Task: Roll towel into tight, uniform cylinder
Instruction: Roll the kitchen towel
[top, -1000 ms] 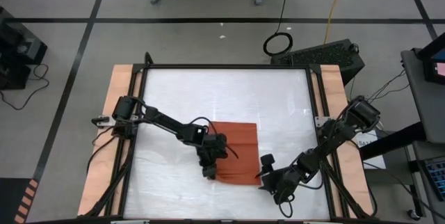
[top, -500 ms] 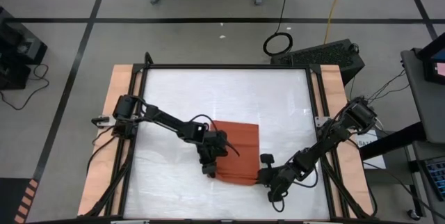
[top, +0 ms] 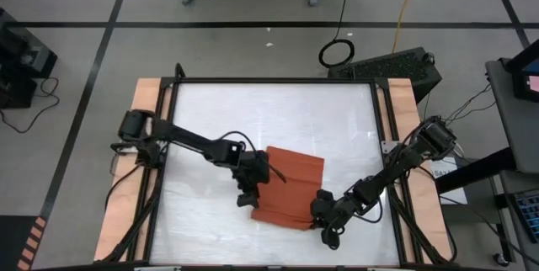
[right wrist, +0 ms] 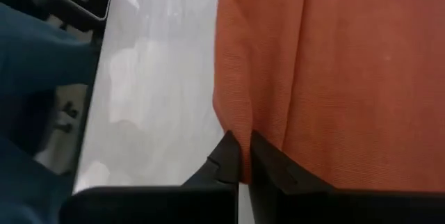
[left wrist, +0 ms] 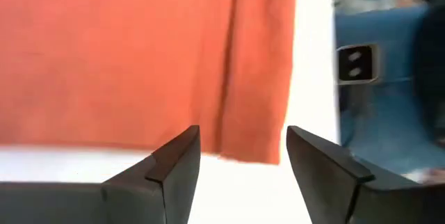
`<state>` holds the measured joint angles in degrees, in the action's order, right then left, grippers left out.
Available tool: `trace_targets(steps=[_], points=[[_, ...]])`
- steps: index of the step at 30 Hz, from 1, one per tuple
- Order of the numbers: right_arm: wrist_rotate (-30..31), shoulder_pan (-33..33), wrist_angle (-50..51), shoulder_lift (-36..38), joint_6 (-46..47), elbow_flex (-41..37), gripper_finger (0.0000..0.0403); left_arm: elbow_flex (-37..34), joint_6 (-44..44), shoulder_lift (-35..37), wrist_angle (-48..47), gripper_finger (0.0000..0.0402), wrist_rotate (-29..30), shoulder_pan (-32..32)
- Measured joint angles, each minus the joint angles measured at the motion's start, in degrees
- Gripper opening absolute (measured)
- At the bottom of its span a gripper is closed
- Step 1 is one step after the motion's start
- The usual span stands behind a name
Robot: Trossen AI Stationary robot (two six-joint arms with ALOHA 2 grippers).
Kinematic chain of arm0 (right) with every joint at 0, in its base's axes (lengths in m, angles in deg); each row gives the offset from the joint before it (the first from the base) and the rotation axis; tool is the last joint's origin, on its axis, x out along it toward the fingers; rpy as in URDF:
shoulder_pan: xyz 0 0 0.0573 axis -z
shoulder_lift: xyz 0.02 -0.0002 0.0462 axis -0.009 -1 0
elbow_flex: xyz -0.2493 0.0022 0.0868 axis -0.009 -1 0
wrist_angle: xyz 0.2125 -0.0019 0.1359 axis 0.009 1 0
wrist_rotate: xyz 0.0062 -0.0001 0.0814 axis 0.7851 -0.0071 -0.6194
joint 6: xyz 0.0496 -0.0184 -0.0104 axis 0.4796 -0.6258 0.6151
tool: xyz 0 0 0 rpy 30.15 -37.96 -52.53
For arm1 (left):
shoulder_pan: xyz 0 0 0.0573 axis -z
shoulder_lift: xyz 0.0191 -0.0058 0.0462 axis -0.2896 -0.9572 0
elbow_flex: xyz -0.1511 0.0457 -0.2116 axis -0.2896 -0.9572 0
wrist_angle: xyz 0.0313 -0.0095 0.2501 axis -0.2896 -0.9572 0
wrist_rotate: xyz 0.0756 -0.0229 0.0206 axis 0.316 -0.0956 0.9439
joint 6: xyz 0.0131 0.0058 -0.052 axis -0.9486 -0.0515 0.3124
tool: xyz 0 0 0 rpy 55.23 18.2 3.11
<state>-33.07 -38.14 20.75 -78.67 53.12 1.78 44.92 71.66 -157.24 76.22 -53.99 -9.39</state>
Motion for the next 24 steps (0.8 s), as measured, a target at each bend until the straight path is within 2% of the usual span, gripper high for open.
trace_targets(steps=[5, 11, 13, 20, 24], points=[[-1.27, 0.79, 0.17, 1.57, 4.36, -0.09, 0.0003, 0.12, -9.62, 6.67, -7.63, 0.0219, 12.93, 3.76], [-1.18, 2.67, 1.99, 5.16, 8.87, -0.09, 0.0002, 0.18, -20.01, 12.79, -7.39, 0.0219, 31.25, 12.59], [-1.16, 3.69, 1.85, 6.24, 10.43, -0.09, 0.0002, 0.18, -23.10, 13.36, -7.07, 0.0219, 35.47, 15.66], [-4.20, 6.93, 5.16, 8.38, 16.42, -0.07, 0.0002, 0.20, -29.43, 10.78, -6.31, 0.0219, 44.76, 22.58], [-6.03, 7.86, 7.66, 8.38, 19.86, -0.04, 0.0002, 0.27, -30.82, 7.61, -4.94, 0.0219, 45.64, 23.58]])
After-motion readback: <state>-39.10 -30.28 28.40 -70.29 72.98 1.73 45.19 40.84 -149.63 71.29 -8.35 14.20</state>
